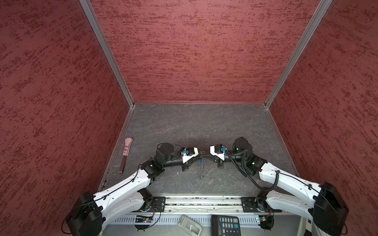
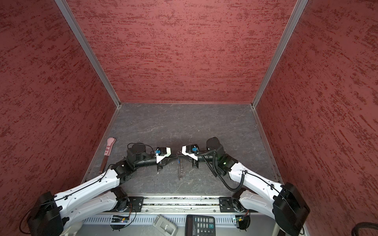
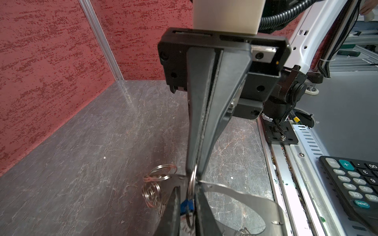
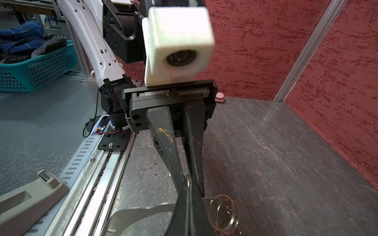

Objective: Attach keys to a key ring
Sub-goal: Pass the keyring.

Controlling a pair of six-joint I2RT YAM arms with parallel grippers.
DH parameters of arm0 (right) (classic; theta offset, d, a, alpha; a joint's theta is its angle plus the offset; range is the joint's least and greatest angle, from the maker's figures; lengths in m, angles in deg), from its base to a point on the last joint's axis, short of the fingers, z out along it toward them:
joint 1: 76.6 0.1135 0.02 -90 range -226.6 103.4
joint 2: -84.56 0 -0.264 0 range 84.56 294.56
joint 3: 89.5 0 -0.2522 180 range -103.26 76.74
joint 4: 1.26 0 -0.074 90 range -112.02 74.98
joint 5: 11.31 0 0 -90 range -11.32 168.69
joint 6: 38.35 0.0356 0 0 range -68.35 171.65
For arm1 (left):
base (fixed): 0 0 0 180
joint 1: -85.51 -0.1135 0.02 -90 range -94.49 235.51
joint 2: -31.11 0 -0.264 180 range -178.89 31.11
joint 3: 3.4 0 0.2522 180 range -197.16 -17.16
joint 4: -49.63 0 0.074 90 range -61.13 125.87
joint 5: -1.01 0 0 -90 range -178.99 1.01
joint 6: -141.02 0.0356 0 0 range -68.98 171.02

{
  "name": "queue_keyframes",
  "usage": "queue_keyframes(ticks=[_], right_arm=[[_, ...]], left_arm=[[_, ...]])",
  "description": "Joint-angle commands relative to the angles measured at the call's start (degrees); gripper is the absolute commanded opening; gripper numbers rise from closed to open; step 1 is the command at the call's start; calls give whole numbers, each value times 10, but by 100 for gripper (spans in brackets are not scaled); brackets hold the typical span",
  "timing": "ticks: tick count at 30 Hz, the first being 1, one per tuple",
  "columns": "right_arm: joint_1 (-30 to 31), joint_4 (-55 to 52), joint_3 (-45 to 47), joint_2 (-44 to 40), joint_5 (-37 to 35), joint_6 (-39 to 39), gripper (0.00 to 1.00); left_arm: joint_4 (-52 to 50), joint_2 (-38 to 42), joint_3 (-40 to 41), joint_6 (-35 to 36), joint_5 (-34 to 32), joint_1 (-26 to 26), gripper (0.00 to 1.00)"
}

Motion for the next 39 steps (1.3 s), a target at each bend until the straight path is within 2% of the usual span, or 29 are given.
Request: queue_keyframes(ticks=[1, 6, 14, 21, 25, 32, 37, 39], right_arm=[[3, 102, 14, -16, 8, 30, 0], [3, 214, 51, -18, -14, 75, 0], [3, 352, 87, 4, -30, 135, 0], [5, 376, 93, 22, -73, 146, 0], [9, 376, 94, 33, -86, 145, 0], [10, 364, 92, 29, -139, 144, 0], [10, 363, 93, 39, -186, 158, 0], [11, 361, 94, 45, -201, 160, 0]], left_arm=[[11, 0, 7, -6, 18, -3, 14], [8, -4, 6, -5, 24, -3, 12], [5, -6, 6, -4, 35, -3, 16], [6, -4, 5, -4, 50, -2, 16], [11, -1, 8, -7, 45, -2, 20], [36, 5, 17, -31, -17, -2, 28], [52, 5, 22, -79, -102, 15, 31], [48, 6, 24, -104, -118, 18, 32]])
